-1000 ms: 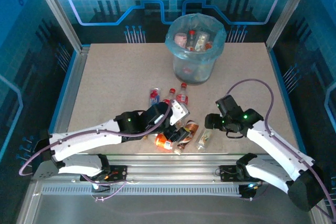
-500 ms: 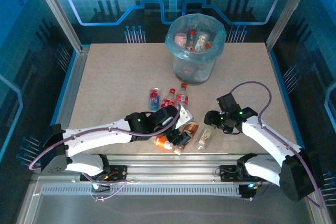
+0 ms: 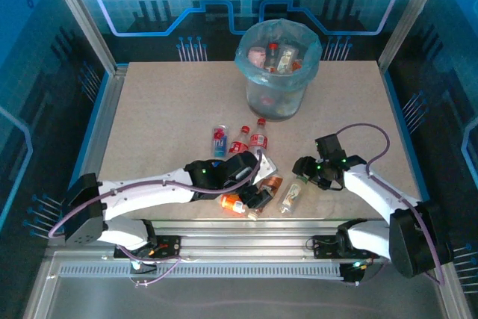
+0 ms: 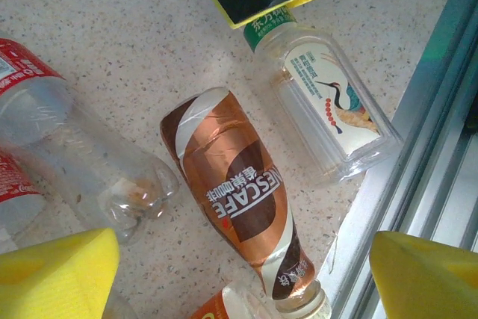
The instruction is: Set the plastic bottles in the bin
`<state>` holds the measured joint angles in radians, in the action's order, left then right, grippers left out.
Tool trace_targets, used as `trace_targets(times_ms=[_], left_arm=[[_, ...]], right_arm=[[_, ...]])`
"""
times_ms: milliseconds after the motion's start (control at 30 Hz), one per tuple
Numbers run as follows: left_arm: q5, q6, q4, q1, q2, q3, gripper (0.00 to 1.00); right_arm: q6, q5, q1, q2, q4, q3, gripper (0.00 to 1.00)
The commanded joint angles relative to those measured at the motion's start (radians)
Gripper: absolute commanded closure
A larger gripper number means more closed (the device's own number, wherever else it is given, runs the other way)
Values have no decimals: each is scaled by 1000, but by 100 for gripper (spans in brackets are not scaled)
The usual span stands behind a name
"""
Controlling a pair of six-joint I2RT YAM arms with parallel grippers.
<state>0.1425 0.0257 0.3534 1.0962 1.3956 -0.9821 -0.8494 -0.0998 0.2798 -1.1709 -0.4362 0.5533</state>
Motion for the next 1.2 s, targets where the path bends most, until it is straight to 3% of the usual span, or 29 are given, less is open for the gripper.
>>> trace_targets(times_ms=[0,667,933,1000,1100,1167], left_arm=[[4,5,4,10,31,-44,12],[90,22,-9,5,-9,-64,11],[141,45,-40,-32,-55,-57,10],[137,58,-80,-40,-81,-27,10],[127,81,-112,-53,-116,1,9],[133,95,-110,-60,-135,5,9]], right_arm=[[-44,-33,-15,-9,63,-30,34],[-22,-33,-77,22,97,-31,54],[0,-68,-81,-30,101,-6,55],[-5,-65,-81,-42,124,-22,53],[-9,-49,-82,-68,119,-26,34],[2,-64,-83,-98,119,-17,31]])
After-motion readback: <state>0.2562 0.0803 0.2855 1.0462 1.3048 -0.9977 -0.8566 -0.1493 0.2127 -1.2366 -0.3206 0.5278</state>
